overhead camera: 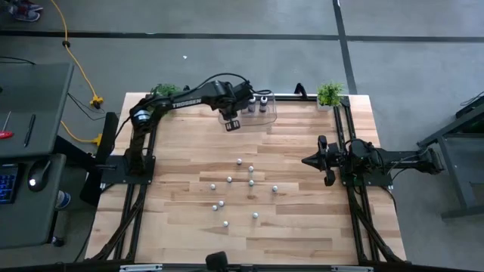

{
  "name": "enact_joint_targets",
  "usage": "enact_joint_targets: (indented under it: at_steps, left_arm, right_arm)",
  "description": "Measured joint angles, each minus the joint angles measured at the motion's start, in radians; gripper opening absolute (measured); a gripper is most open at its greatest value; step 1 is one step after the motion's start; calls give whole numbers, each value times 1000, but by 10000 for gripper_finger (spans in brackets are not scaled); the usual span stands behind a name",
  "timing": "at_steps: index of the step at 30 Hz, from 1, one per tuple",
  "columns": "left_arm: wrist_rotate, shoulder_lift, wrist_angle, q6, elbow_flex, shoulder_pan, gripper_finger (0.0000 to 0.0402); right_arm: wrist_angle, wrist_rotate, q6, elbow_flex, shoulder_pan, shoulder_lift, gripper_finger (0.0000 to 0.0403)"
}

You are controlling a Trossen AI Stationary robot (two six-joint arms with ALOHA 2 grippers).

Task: Pick & Place food coloring
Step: Put the left small black food coloring bottle into the transparent bin

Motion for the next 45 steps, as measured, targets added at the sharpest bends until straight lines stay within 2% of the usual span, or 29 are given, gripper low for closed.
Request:
enact_joint_targets:
  at_steps: [9, 15, 30, 40, 45]
  left_arm:
    - [56, 46, 3, -296, 0, 11, 50]
    - [81, 61, 28, -390, 0, 12, 50]
    - [81, 127, 39, -416, 0, 50, 50]
    - [79, 130, 44, -416, -1, 57, 51]
    - [75, 130, 43, -416, -1, 72, 67]
  right_arm:
    - [0, 0, 0, 0, 0, 0, 0]
    - [0, 0, 0, 0, 0, 0, 0]
    - [0, 0, 0, 0, 0, 0, 0]
    - [0, 0, 0, 0, 0, 0, 0]
    - [0, 0, 0, 0, 0, 0, 0]
